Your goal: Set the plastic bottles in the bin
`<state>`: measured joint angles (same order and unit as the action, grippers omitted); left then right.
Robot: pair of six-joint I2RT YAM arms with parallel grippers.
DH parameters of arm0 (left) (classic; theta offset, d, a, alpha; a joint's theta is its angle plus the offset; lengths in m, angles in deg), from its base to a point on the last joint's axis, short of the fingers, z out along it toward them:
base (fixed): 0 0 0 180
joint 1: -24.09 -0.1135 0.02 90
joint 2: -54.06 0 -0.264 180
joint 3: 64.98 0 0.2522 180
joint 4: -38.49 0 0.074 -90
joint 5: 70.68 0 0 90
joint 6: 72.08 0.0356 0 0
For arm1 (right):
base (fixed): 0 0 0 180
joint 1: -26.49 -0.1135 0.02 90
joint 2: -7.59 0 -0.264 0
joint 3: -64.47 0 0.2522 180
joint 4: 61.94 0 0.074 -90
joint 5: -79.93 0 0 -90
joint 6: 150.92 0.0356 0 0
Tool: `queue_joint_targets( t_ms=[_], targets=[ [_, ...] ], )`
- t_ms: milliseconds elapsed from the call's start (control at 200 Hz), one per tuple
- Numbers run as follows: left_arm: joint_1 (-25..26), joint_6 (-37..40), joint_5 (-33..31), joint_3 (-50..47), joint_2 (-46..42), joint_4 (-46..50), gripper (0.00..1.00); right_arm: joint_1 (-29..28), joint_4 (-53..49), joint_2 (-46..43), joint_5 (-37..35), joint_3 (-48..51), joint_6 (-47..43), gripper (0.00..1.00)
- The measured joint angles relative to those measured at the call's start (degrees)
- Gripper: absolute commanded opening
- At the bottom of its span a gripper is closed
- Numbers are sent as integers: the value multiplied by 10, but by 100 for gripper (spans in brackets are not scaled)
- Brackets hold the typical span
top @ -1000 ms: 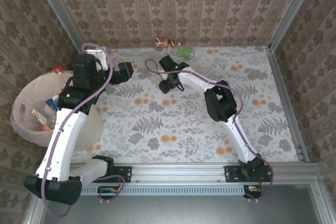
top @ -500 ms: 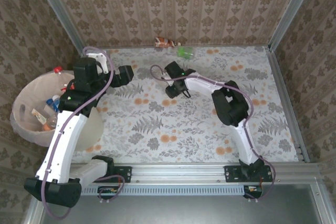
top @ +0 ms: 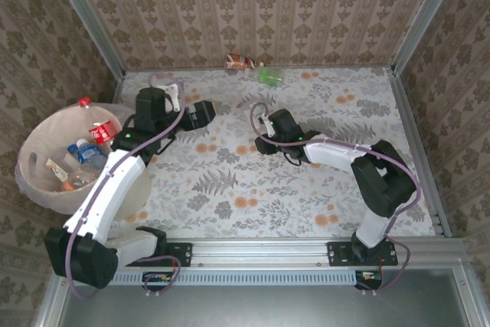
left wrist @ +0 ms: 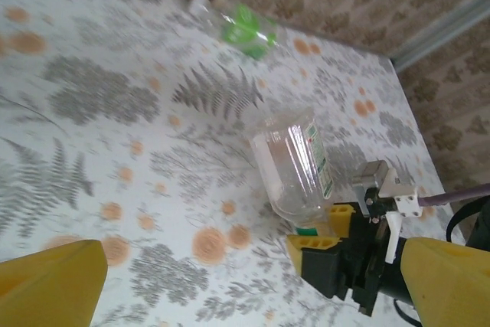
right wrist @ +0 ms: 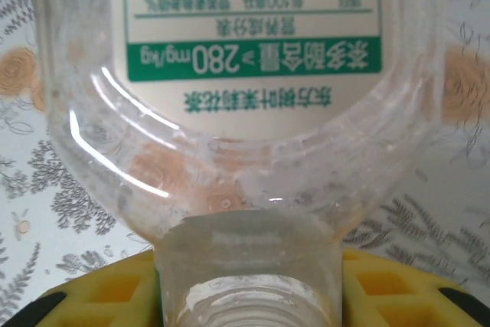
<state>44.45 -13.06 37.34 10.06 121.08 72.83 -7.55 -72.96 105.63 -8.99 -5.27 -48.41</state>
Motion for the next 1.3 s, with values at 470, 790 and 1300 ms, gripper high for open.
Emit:
queue_joint_targets(
  t_ms=[470,790,1300],
  targets=[
    [139,-49,26,22,170,-113,100,-29,221,-101,75,164,120,30],
    [174,-49,2,68,249,-120,82,-36,240,-115,100,180,135,32],
    [182,-43,-12,67,250,-121,49,-35,223,-145,117,192,109,70]
  ],
)
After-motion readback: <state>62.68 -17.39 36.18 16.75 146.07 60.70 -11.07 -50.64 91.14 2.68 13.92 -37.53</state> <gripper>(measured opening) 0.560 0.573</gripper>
